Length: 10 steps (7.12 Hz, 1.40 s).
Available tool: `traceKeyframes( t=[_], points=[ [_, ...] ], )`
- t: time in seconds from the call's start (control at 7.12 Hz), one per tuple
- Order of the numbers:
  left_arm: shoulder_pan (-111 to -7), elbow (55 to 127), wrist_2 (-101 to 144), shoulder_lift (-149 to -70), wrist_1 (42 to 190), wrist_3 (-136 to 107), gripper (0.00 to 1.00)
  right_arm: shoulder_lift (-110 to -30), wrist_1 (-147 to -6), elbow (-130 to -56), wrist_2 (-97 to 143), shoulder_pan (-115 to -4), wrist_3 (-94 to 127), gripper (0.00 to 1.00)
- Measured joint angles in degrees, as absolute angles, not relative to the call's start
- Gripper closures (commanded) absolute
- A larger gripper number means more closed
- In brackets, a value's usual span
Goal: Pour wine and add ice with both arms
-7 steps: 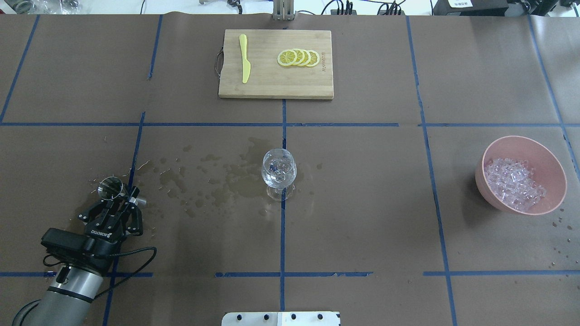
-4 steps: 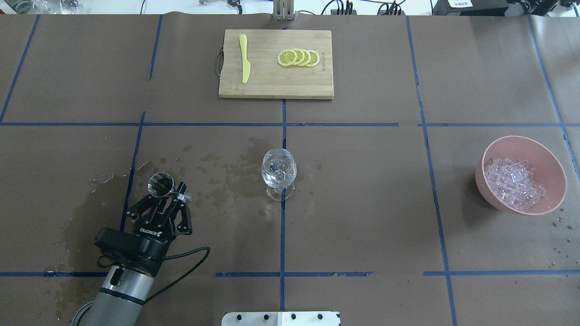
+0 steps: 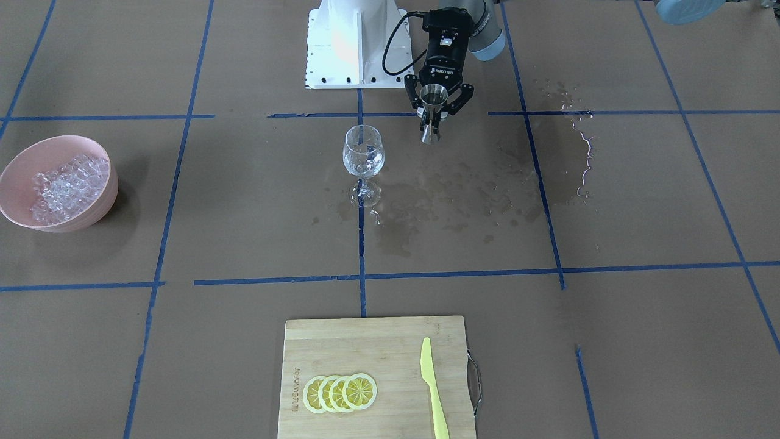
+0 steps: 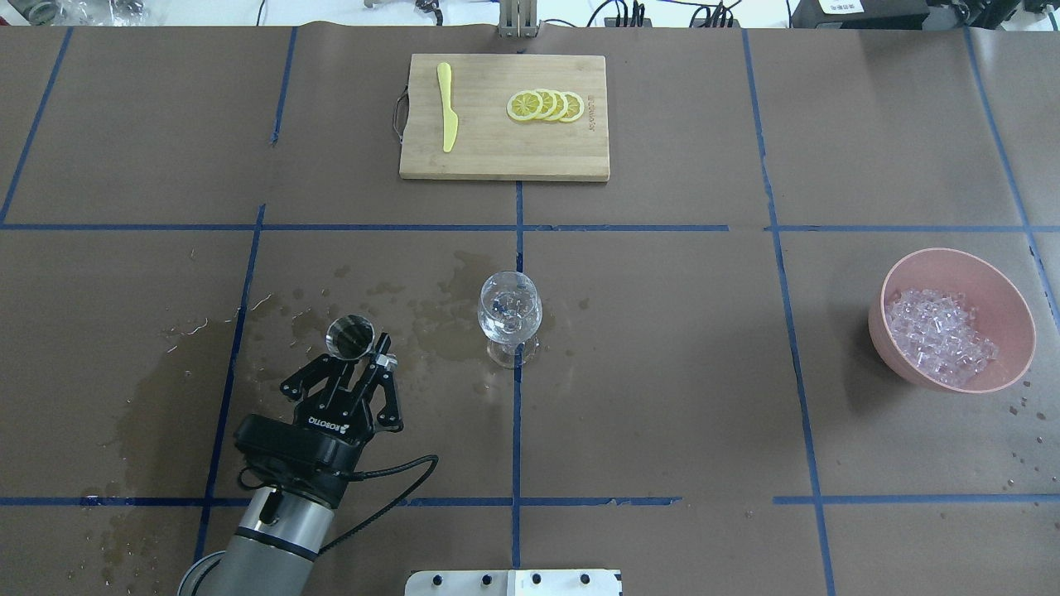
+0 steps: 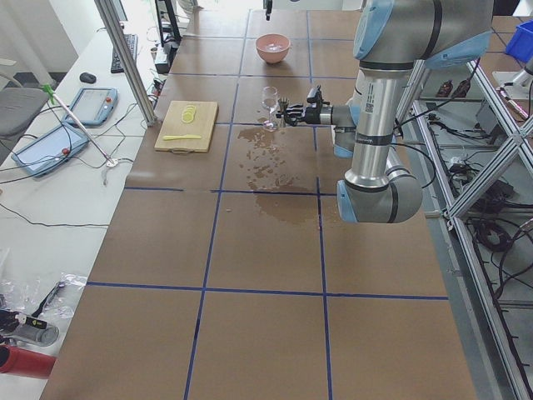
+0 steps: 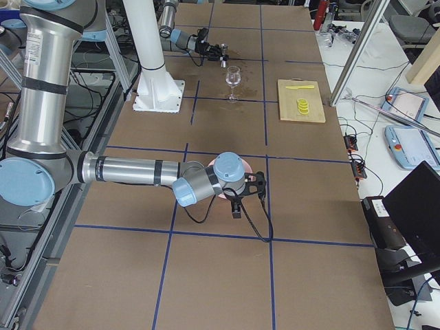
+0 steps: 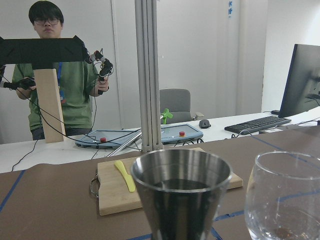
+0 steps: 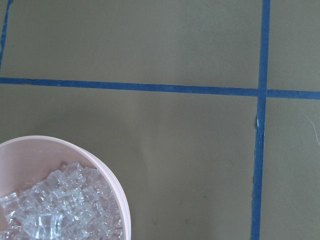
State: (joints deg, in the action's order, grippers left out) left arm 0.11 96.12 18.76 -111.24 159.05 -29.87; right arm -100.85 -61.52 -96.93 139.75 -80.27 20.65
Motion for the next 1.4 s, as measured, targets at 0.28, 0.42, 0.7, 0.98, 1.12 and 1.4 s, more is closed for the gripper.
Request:
traceKeyframes(
  t=[0.28,0.42,0.7,0.98,1.12,1.4],
  points=[
    [-1.6,96.1,18.8,-113.3,154.8,-24.2,1.0,-100.9,-61.5,-96.9,139.7,-80.2,20.7,0.0],
    [-2.4,96.2,18.9,-114.4,153.1,-22.0,1.0,-100.9,-61.6,-96.9,139.7,-80.2,20.7,0.0],
    [-4.3,96.2,19.4,-116.4,149.3,-19.0,1.0,-100.9,-61.6,-96.9,139.7,-80.2,20.7,0.0],
    [-5.9,96.2,20.4,-117.8,143.7,-18.1,1.0,-100.9,-61.6,-96.9,139.7,-80.1,20.7,0.0],
    [-6.1,96.2,20.6,-118.2,141.3,-17.0,1.0,-100.9,-61.6,-96.9,139.7,-80.0,20.7,0.0],
    [-6.2,96.2,20.6,-119.1,137.0,-12.7,1.0,-100.9,-61.6,-96.9,139.5,-79.9,20.6,0.0]
  ],
)
